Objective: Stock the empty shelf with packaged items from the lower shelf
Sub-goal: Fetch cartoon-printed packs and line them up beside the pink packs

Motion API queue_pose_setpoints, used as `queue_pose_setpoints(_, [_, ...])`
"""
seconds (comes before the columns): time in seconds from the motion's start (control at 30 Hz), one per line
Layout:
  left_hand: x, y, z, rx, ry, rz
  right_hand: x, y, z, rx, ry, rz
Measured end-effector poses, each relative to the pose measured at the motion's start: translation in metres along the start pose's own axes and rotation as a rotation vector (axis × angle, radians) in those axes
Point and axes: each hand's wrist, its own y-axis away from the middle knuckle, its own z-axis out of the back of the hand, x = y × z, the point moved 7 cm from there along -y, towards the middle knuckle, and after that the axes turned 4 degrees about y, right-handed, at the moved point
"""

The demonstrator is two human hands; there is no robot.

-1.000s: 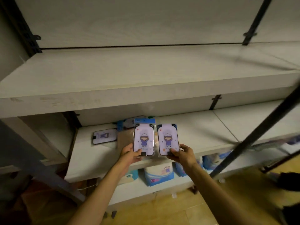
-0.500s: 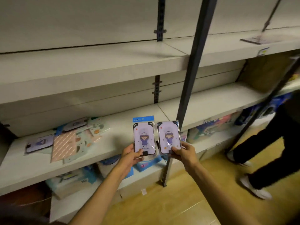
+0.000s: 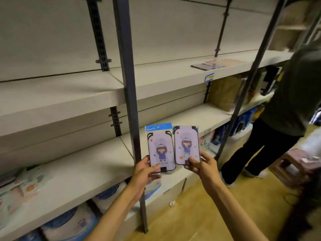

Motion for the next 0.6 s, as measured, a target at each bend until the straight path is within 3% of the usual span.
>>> queue_pose_setpoints(0.27, [-0.064,-0.087,-0.112,0.081,-0.068,-0.15,0.108,-0.104,0.053,0.029,0.023,0.117])
queue_pose_setpoints(0.6, [-0.181,-0.192,-0.197,-0.035,-0.024,-0.356,0.249,-0.236,0.045,0.162,0.073,0.327])
